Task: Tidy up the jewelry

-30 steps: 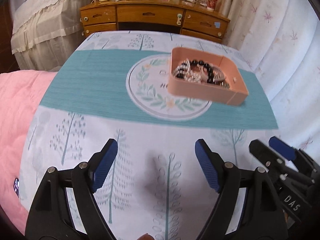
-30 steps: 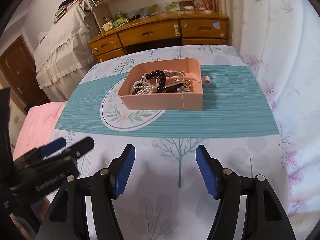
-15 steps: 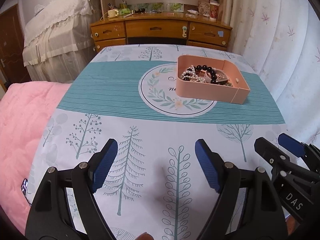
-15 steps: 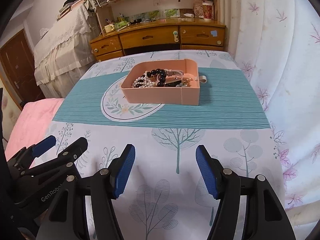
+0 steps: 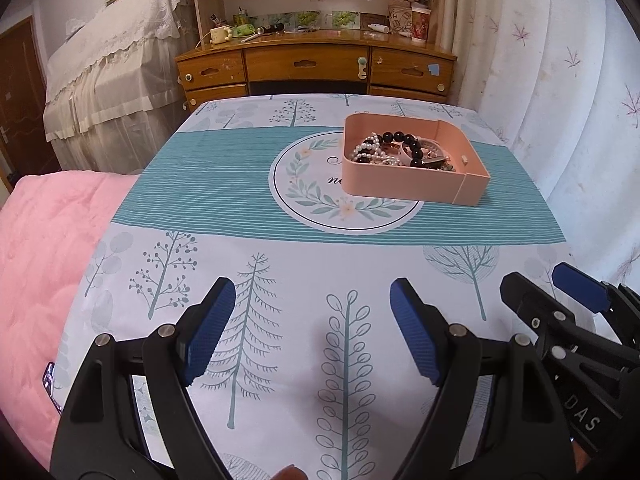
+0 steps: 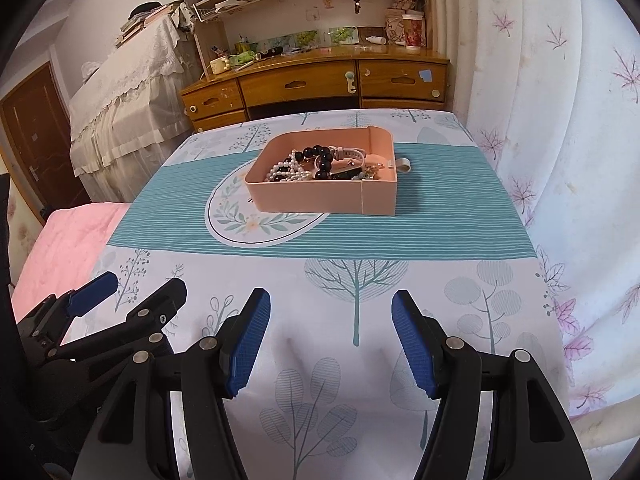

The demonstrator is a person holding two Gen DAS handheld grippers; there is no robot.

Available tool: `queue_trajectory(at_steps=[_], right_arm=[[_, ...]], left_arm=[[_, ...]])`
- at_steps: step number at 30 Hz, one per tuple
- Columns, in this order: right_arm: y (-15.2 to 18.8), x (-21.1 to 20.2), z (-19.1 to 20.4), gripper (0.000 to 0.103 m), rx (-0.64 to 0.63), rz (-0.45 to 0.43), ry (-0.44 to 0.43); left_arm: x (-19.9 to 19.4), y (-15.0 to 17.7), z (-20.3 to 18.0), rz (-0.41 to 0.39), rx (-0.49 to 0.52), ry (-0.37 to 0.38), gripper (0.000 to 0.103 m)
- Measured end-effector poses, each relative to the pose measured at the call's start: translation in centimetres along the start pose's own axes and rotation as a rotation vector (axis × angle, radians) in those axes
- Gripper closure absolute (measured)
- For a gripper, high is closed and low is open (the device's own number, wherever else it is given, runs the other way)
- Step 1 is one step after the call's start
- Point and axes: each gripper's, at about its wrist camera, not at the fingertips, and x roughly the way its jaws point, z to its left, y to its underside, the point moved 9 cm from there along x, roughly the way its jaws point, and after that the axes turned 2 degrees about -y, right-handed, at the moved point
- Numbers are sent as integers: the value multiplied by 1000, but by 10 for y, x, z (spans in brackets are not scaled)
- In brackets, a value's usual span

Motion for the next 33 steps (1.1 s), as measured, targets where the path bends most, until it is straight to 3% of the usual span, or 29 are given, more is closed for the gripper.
queue_trajectory(at_steps=[33], right_arm=[[4, 0, 3, 39, 0, 2, -2]], left_arm=[[9, 10, 1, 37, -32, -2, 25]])
